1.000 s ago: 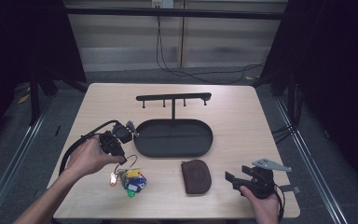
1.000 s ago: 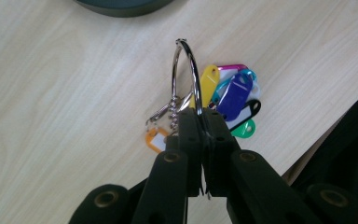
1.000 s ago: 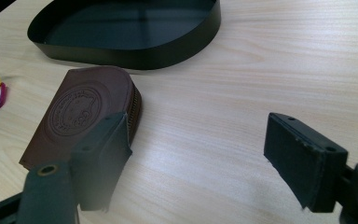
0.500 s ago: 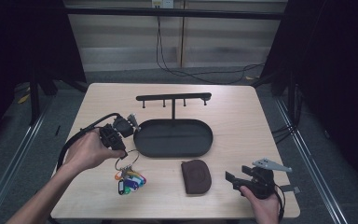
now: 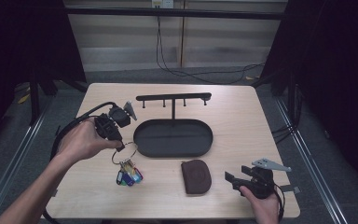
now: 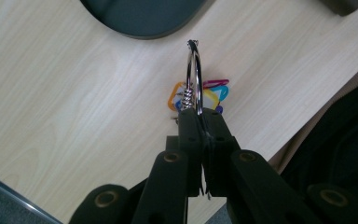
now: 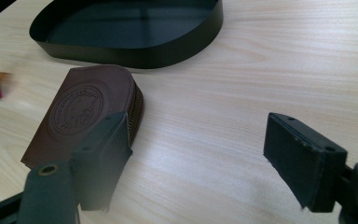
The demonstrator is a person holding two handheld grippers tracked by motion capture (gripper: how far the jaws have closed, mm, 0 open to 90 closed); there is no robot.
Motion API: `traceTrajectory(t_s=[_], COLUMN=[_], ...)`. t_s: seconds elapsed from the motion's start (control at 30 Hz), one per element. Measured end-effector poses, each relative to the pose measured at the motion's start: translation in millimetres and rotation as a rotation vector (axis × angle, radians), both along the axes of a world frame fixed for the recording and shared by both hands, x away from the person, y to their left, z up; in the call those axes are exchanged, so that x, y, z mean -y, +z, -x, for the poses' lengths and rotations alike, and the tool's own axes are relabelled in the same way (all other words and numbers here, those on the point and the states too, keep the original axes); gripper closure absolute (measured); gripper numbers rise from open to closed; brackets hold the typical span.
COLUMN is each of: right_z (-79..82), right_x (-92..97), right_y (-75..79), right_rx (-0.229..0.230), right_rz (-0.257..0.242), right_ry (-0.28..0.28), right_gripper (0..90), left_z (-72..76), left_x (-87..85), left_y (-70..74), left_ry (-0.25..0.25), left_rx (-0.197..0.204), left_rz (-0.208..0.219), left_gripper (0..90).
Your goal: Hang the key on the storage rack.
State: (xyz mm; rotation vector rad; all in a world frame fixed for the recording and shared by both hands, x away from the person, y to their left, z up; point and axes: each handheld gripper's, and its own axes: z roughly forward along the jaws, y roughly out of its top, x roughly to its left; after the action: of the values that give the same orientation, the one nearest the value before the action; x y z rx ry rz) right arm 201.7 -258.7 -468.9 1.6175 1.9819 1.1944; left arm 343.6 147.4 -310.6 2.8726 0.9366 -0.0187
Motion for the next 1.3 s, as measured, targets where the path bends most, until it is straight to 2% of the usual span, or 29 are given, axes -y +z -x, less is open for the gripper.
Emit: traceTrajectory(t_s=[0.07, 0.37, 0.6, 0.83, 1.07, 1.3], right_z=[-0.2, -0.3, 0.0, 0.2, 0.1, 0.3], right_x=[-1.0, -0.3, -0.4, -1.7, -2.4, -2.2], right_y=[-0.4, 0.3, 0.7, 1.0, 0.7, 0.7], right_rx=[0.000, 0.004, 0.009, 0.013, 0.008, 0.008], right_rz=[0.007, 0.000, -0.004, -0.001, -0.007, -0.009], right_ry=[0.008, 0.003, 0.008, 0.021, 0.031, 0.033], right_gripper=[22.4, 18.9, 17.3, 14.7, 14.1, 14.1], left_z=[-2.4, -1.4, -2.0, -7.3, -8.4, -14.8], left_x=[-0.7, -1.8, -0.9, -0.6, 2.0, 3.5], left_y=[2.9, 19.6, 28.5, 37.3, 46.5, 55.2], left_ry=[0.015, -0.012, -0.014, -0.010, -0.023, -0.014], left_rx=[0.005, 0.009, 0.021, 0.016, 0.025, 0.037], left_rz=[0.001, 0.016, 0.015, 0.020, 0.028, 0.041], left_gripper=[88.1, 88.1, 88.1, 88.1, 88.2, 88.1])
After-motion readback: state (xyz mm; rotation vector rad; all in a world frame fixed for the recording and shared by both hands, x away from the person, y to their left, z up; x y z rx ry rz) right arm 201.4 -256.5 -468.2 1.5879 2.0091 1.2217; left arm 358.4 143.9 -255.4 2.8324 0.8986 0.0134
